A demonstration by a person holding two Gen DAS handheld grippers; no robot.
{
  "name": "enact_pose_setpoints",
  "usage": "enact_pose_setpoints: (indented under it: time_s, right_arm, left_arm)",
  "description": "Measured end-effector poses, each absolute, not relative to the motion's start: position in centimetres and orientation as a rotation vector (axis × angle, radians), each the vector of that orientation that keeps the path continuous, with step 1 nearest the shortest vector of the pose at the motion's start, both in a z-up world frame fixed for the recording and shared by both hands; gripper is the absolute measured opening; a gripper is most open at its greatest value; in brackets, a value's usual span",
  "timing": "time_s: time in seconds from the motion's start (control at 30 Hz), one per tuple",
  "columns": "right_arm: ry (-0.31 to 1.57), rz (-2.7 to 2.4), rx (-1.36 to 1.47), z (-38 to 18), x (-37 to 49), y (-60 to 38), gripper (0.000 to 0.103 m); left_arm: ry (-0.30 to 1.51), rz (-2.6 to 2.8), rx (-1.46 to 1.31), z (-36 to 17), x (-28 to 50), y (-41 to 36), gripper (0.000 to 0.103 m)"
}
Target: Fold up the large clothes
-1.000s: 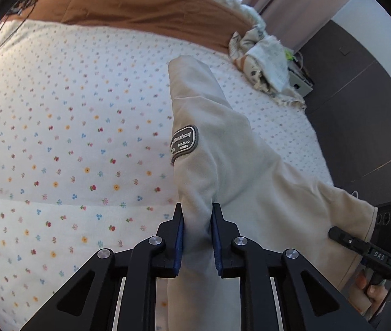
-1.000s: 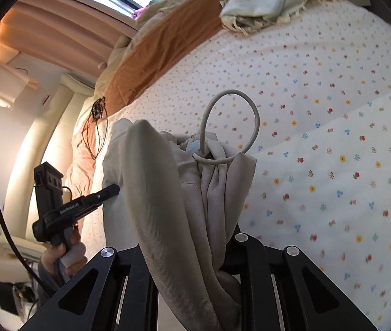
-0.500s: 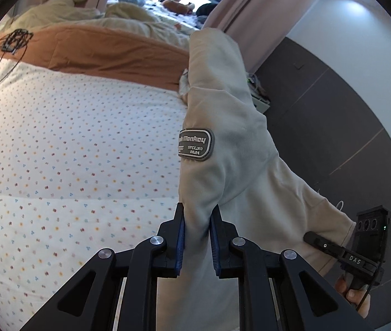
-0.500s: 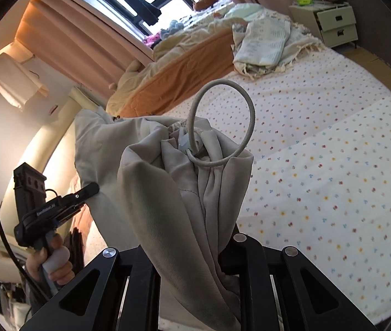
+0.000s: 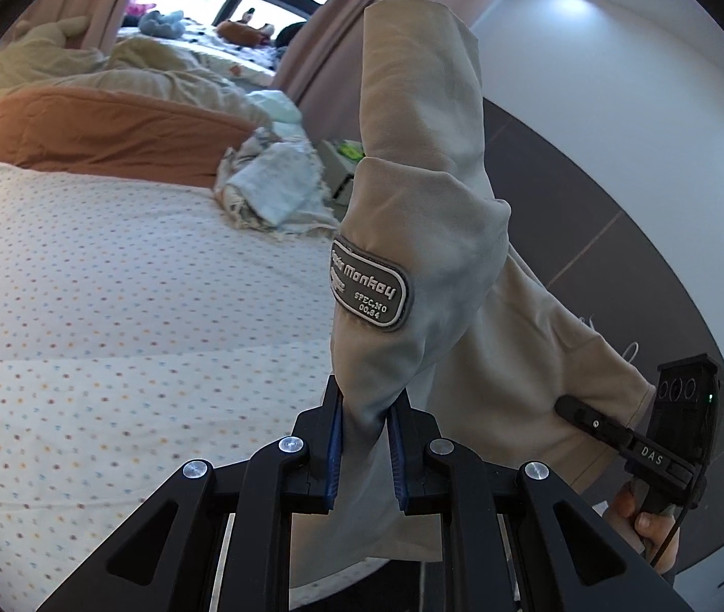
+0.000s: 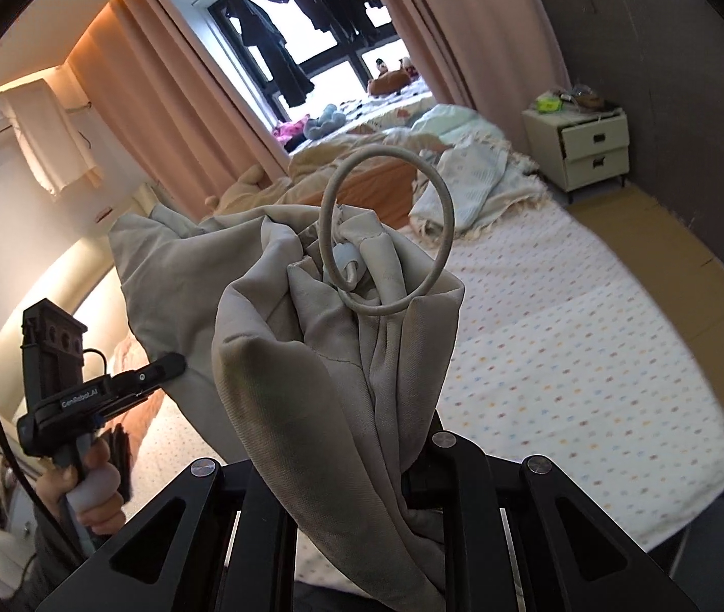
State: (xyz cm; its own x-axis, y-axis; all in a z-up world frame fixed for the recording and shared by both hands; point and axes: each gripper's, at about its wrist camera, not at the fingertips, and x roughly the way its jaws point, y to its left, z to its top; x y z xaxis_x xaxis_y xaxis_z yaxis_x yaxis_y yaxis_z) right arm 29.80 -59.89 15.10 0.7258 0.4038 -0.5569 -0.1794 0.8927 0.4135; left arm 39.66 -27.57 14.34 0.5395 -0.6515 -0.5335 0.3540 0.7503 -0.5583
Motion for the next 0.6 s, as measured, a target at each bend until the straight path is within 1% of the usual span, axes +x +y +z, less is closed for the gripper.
enact_pose_setpoints:
  time_s: [0.33, 0.5, 0.6]
  right_arm:
    - [0.627, 0.211, 0.315, 18.6, 25.2, -68.4, 0.016]
    - [0.625, 0.159, 0.335, 18.9, 23.9, -72.4, 0.016]
    - [0.629, 0.129, 0.342, 18.5, 23.6, -74.4, 0.016]
  left_arm:
    - [0.785, -0.732, -0.356, 17.0, 35.6, -38.2, 0.016]
    - [0.802, -0.809, -0.346, 16.8, 35.2, -42.0, 0.015]
    - [0.842, -0.861, -0.351, 16.1, 35.3, -44.7, 0.015]
